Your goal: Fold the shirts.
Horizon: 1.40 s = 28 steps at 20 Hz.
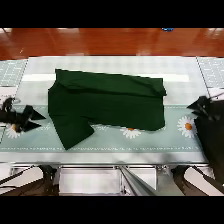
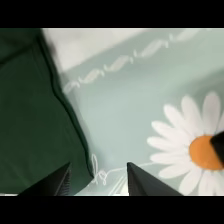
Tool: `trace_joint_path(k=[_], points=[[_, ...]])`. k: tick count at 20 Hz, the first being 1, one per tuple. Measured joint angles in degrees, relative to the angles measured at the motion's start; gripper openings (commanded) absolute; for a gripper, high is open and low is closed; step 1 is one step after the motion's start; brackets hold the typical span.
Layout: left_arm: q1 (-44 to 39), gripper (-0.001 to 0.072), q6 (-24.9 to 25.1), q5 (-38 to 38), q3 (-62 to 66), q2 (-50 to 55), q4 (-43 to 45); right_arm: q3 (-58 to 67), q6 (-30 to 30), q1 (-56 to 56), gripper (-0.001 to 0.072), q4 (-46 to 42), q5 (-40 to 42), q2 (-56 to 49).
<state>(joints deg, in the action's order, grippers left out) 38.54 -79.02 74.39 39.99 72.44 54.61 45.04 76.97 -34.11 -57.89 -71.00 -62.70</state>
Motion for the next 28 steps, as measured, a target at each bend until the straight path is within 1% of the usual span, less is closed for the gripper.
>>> trace_joint_path(k=[2, 5, 9, 12, 13, 14, 17, 19, 22, 28], points=[[2.8, 0.0509, 5.4, -3.0, -6.8, -1.8, -6.5, -4.6, -1.7, -0.9, 0.0408, 1.8, 0.7, 2.1], [4.6, 0.0509, 10.8, -6.0, -11.3, -2.8, -10.8, -7.8, -3.2, -1.5, 0.0408, 3.8, 1.6, 3.5], [4.3, 0.0509, 14.3, -7.8, -13.1, -2.5, -13.5, -9.2, -4.6, -1.7, 0.0408, 6.1, 2.0, 4.1], [0.0, 0.0498, 15.2, -8.5, -13.3, -0.5, -14.9, -9.5, -5.2, -1.7, 0.0408, 7.7, 2.4, 4.3], [-1.9, 0.0269, 15.3, -8.7, -12.8, 0.5, -15.0, -9.6, -5.3, -1.7, 0.0408, 8.3, 2.6, 4.3], [-4.0, 0.0023, 15.5, -9.8, -12.1, 1.8, -14.4, -9.6, -5.4, -1.7, 0.0408, 8.8, 2.7, 4.3], [-9.2, 0.0018, 15.0, -10.4, -8.9, 4.3, -13.5, -9.7, -5.6, -1.7, 0.0407, 9.1, 2.3, 4.3], [-11.1, 0.0018, 14.5, -10.2, -6.8, 5.0, -13.1, -10.3, -5.4, -1.7, 0.0407, 7.4, 1.3, 4.3], [-12.2, 0.0019, 14.1, -10.5, -4.5, 5.5, -13.5, -14.1, -4.7, -1.7, 0.0407, 6.1, 0.2, 4.3], [-12.9, 0.0019, 13.9, -10.8, -3.1, 5.8, -14.0, -18.9, -4.6, -1.6, 0.0407, 8.7, 1.9, 4.2]])
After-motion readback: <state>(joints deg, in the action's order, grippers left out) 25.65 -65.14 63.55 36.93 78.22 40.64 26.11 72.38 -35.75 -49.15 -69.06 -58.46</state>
